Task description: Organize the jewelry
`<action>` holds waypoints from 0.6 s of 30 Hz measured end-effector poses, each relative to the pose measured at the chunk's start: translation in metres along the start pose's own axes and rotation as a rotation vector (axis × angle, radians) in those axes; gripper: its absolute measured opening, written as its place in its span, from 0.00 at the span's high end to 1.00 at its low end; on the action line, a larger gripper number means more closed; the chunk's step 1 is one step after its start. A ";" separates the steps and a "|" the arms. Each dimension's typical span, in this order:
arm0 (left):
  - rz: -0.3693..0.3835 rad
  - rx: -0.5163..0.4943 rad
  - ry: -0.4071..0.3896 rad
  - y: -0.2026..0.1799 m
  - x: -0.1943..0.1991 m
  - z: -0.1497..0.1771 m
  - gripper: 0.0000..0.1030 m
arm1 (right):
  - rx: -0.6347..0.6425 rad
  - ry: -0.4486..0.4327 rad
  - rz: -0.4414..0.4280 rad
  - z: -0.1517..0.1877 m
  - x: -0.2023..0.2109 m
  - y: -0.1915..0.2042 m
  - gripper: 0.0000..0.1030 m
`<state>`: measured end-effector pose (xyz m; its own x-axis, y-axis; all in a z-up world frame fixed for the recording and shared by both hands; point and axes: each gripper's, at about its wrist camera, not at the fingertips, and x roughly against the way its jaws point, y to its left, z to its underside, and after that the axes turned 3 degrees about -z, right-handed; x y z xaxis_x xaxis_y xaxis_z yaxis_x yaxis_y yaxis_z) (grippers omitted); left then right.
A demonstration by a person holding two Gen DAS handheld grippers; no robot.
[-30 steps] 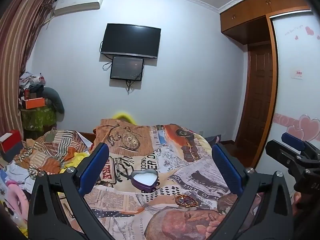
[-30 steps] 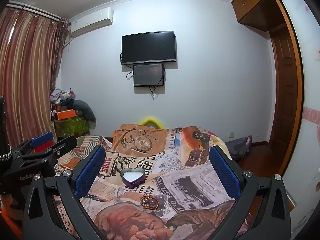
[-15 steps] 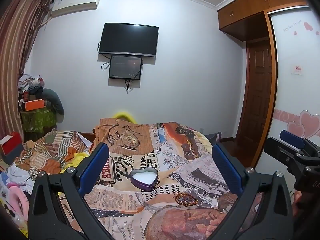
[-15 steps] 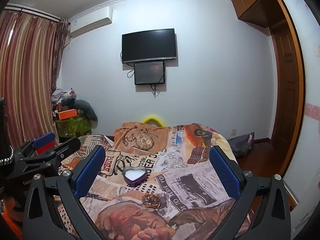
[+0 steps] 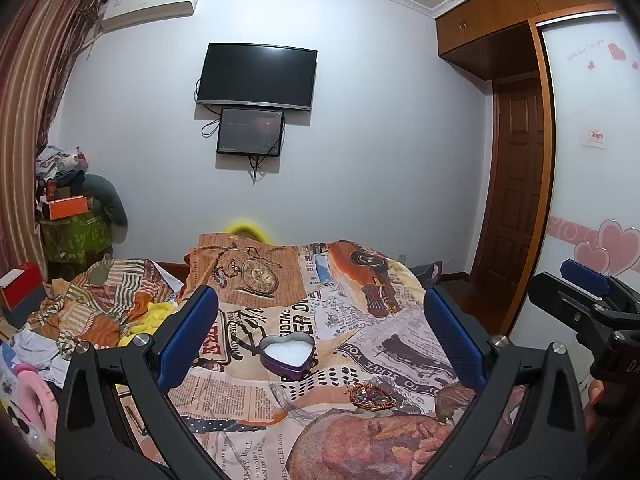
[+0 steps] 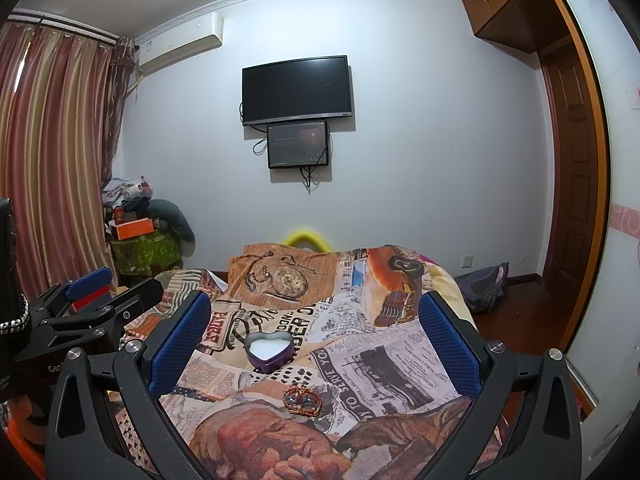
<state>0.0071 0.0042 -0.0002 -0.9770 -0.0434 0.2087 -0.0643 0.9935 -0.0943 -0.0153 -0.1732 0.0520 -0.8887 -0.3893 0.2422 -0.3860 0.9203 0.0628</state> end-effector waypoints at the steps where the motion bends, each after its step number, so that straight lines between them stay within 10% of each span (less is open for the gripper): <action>1: 0.000 0.001 0.000 0.001 0.000 0.000 0.00 | 0.000 0.001 -0.001 -0.001 0.000 -0.001 0.00; 18: 0.005 0.009 -0.001 -0.002 -0.003 0.001 0.00 | -0.005 0.004 -0.002 -0.002 -0.001 -0.004 0.00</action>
<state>0.0095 0.0025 -0.0019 -0.9775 -0.0385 0.2076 -0.0612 0.9927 -0.1040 -0.0125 -0.1762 0.0537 -0.8869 -0.3912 0.2456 -0.3868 0.9197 0.0678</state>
